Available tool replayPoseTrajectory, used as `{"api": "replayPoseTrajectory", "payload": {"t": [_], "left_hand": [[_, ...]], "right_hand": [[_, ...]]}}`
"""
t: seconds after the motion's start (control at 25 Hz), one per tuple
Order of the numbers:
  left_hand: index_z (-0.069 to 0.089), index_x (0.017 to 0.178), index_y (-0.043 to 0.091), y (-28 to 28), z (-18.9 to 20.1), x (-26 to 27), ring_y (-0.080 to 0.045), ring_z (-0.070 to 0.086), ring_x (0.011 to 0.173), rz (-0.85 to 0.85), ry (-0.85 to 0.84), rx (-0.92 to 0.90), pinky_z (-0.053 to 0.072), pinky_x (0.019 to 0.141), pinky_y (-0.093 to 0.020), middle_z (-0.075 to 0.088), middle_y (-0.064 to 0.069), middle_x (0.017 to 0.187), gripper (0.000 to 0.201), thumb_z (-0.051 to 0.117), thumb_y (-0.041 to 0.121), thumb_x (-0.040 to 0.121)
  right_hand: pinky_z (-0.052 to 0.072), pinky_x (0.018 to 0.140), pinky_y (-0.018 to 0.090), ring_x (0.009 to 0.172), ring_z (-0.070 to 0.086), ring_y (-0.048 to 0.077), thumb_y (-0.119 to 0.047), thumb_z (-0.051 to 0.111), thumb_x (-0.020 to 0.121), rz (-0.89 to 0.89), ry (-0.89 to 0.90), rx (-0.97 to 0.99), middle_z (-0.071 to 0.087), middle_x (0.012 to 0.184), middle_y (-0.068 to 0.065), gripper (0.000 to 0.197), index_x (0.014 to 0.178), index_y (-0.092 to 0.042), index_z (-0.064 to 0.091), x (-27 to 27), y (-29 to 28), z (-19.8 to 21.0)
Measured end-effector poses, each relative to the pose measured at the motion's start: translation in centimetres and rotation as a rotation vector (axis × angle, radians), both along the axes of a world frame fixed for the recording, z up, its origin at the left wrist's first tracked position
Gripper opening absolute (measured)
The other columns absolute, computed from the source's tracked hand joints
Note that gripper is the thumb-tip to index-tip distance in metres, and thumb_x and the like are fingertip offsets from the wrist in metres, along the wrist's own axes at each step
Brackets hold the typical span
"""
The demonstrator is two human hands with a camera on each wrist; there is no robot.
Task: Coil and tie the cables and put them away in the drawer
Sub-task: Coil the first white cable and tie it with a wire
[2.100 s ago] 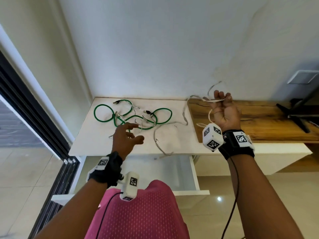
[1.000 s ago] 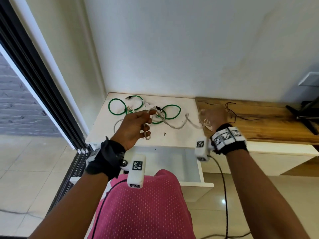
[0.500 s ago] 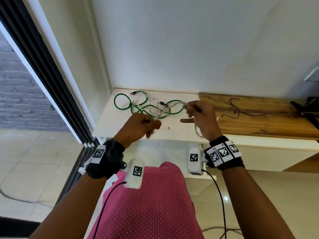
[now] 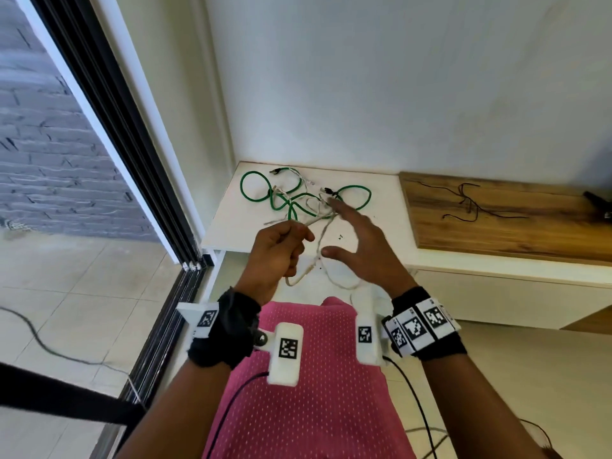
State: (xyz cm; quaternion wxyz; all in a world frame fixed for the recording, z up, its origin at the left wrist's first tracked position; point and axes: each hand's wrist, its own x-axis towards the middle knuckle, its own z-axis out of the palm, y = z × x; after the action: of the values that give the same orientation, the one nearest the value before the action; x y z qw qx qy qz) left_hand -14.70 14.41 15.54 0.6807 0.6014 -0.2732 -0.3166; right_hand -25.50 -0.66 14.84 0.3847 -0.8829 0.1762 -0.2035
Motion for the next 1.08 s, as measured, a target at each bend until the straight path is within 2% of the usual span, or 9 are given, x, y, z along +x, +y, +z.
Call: {"api": "replayPoseTrajectory", "payload": {"t": [0.16, 0.28, 0.36, 0.44, 0.56, 0.72, 0.84, 0.92, 1.08], "left_hand": [[0.062, 0.083, 0.004, 0.7, 2.0, 0.1, -0.006, 0.021, 0.04, -0.083, 0.405, -0.136, 0.016, 0.038, -0.018, 0.031, 0.004, 0.05, 0.038, 0.039, 0.029, 0.101], [0.061, 0.097, 0.007, 2.1, 2.4, 0.1, -0.005, 0.029, 0.038, -0.195, 0.521, -0.237, 0.03, 0.046, -0.02, 0.036, 0.007, 0.047, 0.035, 0.038, 0.033, 0.096], [0.066, 0.099, 0.008, 2.8, 2.6, 0.2, -0.004, 0.027, 0.037, -0.212, 0.533, -0.326, 0.038, 0.054, -0.022, 0.035, 0.009, 0.045, 0.037, 0.04, 0.033, 0.092], [0.068, 0.102, 0.008, 3.2, 2.8, 0.5, -0.004, 0.015, 0.039, -0.196, 0.573, -0.385, 0.029, 0.049, -0.019, 0.032, 0.009, 0.044, 0.042, 0.04, 0.036, 0.092], [0.059, 0.117, 0.002, 2.7, 2.6, 0.7, -0.004, 0.013, 0.041, -0.138, 0.58, -0.4, 0.018, 0.04, -0.016, 0.031, 0.009, 0.048, 0.047, 0.039, 0.036, 0.092], [0.048, 0.129, -0.008, 0.9, 1.1, 0.8, -0.006, 0.036, 0.042, 0.054, 0.426, -0.272, 0.027, 0.037, -0.015, 0.056, 0.001, 0.065, 0.04, 0.04, 0.02, 0.101], [0.052, 0.117, 0.0, 0.0, 0.7, 0.7, -0.02, 0.068, 0.068, 0.029, 0.351, -0.179, 0.053, 0.053, -0.024, 0.073, -0.014, 0.096, 0.034, 0.04, 0.027, 0.101], [0.053, 0.119, 0.005, -0.4, 0.7, 0.0, -0.025, 0.07, 0.087, -0.056, 0.265, -0.092, 0.057, 0.066, -0.031, 0.071, -0.016, 0.104, 0.031, 0.038, 0.026, 0.102], [0.058, 0.117, 0.001, -0.6, 0.8, -2.3, -0.032, 0.069, 0.064, -0.3, 0.151, 0.045, 0.058, 0.064, -0.037, 0.071, -0.021, 0.081, 0.036, 0.031, 0.022, 0.104]], "right_hand": [[0.047, 0.077, 0.015, 0.08, 0.061, -0.002, -0.016, 0.06, 0.093, -0.116, -0.231, 0.072, 0.068, 0.087, -0.003, 0.009, 0.099, -0.013, 0.065, 1.1, 2.0, 0.2], [0.05, 0.05, 0.024, 0.053, 0.053, 0.015, -0.012, 0.047, 0.099, -0.293, -0.206, 0.477, 0.057, 0.065, 0.006, 0.02, 0.085, -0.011, 0.062, 1.6, 2.5, 0.2], [0.04, 0.039, 0.02, 0.052, 0.046, 0.016, -0.014, 0.045, 0.099, -0.36, -0.084, 0.47, 0.055, 0.066, 0.007, 0.023, 0.087, -0.012, 0.064, 1.6, 2.4, 0.0], [0.043, 0.045, 0.022, 0.059, 0.053, 0.017, -0.014, 0.046, 0.099, -0.215, 0.18, 0.165, 0.064, 0.079, 0.009, 0.02, 0.095, -0.01, 0.065, 1.4, 2.6, -0.7], [0.047, 0.07, 0.028, 0.084, 0.064, 0.024, -0.029, 0.05, 0.098, 0.142, 0.47, -0.282, 0.068, 0.103, 0.013, 0.026, 0.112, -0.01, 0.061, 0.1, 4.2, -1.2], [0.036, 0.064, 0.028, 0.091, 0.062, 0.025, -0.038, 0.047, 0.098, 0.301, 0.452, -0.728, 0.067, 0.1, 0.006, 0.03, 0.109, -0.014, 0.061, -1.5, 5.6, 0.3], [0.044, 0.06, 0.03, 0.08, 0.063, 0.021, -0.037, 0.055, 0.092, 0.379, 0.199, -0.695, 0.067, 0.093, 0.001, 0.026, 0.102, -0.017, 0.068, -2.5, 5.1, 2.3], [0.047, 0.06, 0.028, 0.076, 0.062, 0.015, -0.035, 0.061, 0.085, 0.421, 0.015, -0.572, 0.067, 0.088, -0.002, 0.024, 0.092, -0.015, 0.072, -2.6, 4.6, 3.5], [0.036, 0.059, 0.015, 0.065, 0.047, 0.001, -0.025, 0.071, 0.08, 0.355, -0.192, -0.432, 0.059, 0.074, -0.007, 0.015, 0.084, -0.011, 0.076, -1.9, 2.1, 6.1]]}}
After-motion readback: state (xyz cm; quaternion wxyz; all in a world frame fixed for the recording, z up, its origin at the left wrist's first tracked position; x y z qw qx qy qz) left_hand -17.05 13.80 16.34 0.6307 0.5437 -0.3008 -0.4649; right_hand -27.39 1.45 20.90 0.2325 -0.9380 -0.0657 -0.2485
